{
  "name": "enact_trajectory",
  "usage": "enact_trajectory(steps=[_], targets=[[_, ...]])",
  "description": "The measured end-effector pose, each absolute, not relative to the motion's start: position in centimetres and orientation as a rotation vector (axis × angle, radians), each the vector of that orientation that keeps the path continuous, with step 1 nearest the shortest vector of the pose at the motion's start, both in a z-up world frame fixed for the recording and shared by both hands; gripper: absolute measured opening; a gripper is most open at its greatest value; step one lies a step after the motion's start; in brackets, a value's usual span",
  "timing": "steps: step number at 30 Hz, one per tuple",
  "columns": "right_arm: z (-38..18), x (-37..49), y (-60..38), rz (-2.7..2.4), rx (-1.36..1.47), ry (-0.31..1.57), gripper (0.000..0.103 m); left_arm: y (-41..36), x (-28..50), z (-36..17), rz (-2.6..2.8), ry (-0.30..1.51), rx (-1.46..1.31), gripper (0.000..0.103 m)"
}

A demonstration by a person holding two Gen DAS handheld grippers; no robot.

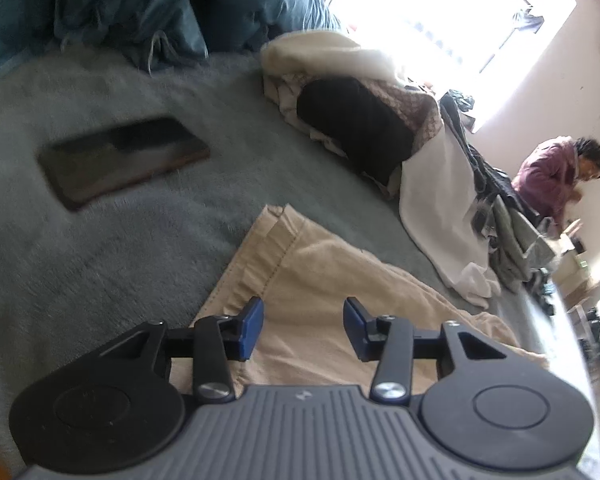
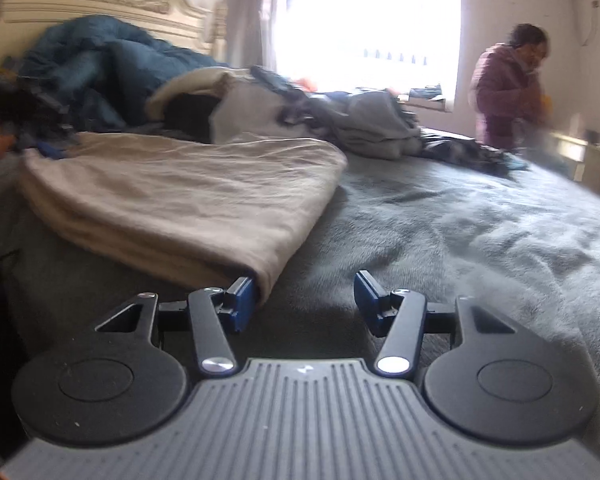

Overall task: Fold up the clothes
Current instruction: 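Withdraw both open grippers from the folded trousers, then move both open grippers over the folded beige trousers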

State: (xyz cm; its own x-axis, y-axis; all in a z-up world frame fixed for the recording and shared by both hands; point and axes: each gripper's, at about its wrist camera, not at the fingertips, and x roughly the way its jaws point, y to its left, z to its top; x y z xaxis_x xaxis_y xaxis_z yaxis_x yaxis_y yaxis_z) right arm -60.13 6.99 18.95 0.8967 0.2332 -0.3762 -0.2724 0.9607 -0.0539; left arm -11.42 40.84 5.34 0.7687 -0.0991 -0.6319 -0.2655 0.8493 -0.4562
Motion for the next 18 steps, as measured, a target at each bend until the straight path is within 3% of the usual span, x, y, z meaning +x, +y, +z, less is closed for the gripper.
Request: enact_trajectory(steps=[5,9,18], targets=[[20.1,-61.7,2.5,0.306,-0.054,0.377,0.052,36.2,-13.5,8.6,0.131,0.609,-0.318,0.056],[22.0,-60.4,-0.4,0.259,0.007,0.341,0.052,31.7,-14.2,9.3,-0.028,0.579,-0.280,0.061],[25.2,-49.1,0.5,0.383,0.184,0.280,0.048,21.8,-12.5,4.6,-0.403,0.628,-0.347,0.061]])
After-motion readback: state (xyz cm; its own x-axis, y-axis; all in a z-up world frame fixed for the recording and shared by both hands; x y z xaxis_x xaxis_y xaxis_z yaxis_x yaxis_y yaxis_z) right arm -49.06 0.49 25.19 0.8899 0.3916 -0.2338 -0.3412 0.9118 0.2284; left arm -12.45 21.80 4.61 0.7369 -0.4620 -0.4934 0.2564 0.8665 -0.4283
